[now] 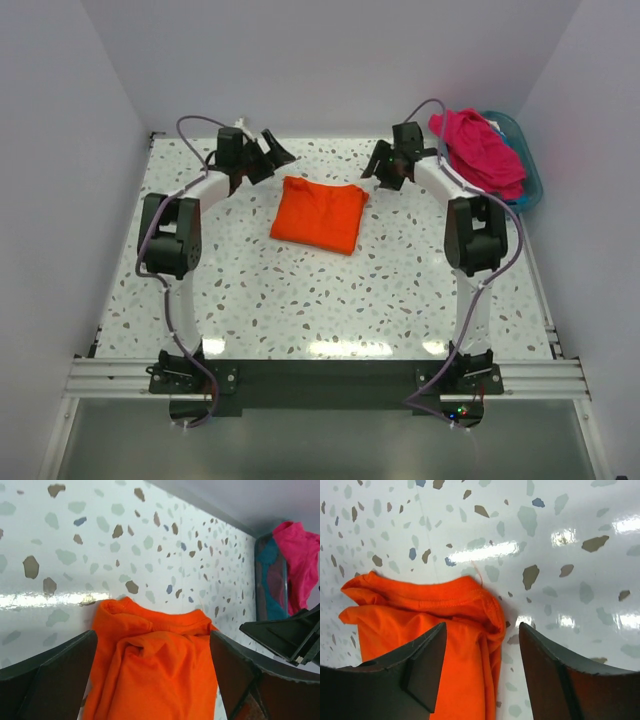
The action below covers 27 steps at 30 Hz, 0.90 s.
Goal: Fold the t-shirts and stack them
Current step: Fold the tshirt
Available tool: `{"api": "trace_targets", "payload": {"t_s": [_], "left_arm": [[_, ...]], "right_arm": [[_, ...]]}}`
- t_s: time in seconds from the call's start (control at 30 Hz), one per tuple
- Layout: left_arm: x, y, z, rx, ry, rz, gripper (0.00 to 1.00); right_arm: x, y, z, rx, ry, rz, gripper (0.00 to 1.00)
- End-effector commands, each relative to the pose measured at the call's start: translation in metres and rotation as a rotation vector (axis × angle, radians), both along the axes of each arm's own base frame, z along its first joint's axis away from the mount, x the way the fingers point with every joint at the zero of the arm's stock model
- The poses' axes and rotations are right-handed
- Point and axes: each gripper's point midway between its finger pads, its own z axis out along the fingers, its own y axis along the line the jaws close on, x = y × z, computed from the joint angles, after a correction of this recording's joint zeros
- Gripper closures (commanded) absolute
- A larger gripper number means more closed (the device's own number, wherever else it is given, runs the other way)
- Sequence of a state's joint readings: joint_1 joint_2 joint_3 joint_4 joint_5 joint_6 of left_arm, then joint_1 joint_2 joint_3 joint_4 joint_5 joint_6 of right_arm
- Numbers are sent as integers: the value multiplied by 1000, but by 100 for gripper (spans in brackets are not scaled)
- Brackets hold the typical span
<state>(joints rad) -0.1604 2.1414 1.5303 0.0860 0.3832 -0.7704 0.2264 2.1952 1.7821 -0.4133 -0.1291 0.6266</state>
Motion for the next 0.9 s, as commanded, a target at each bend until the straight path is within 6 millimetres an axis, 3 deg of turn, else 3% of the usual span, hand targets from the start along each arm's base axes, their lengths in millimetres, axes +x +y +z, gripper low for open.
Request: {"api": "trace_targets", "payload": {"t_s": [0.0,0.03,0.07,0.17,0.2,0.27,0.3,0.37,0.5,0.57,0.7,0.77,0.87], "left_arm": [[-6,4,70,59,-158,1,4],[-11,12,57,125,-128,28,6],[-16,8,54,162,-122,25,9],[-31,9,48,259,-113,20,30],[-36,-1,49,267,-128,-17,41],[-41,-18,47,258,-139,-79,50],[-40,-25,42,263,-141,-104,60],[-42,-38,35,245,-138,-161,68],[-38,-56,3,225,-109,-250,72],[-31,-55,-7,239,-103,-242,72],[-6,-34,-33,263,-43,-129,71],[0,-17,-42,263,-5,-64,71],[0,-7,-67,269,79,-19,71]], "right_arm": [[-15,10,59,-108,-117,46,38],[-21,15,60,-128,-120,61,42],[-25,11,55,-189,-119,40,45],[-39,33,49,-214,-127,97,61],[-41,42,43,-199,-121,110,65],[-40,52,36,-165,-112,134,77],[-40,59,21,-145,-82,156,79],[-35,61,15,-147,-74,153,83],[-25,62,-6,-109,-36,167,84],[-18,58,-18,-87,-23,156,84],[-7,31,-39,-28,29,93,85],[-7,23,-48,14,48,84,85],[-8,24,-57,87,79,82,85]]}}
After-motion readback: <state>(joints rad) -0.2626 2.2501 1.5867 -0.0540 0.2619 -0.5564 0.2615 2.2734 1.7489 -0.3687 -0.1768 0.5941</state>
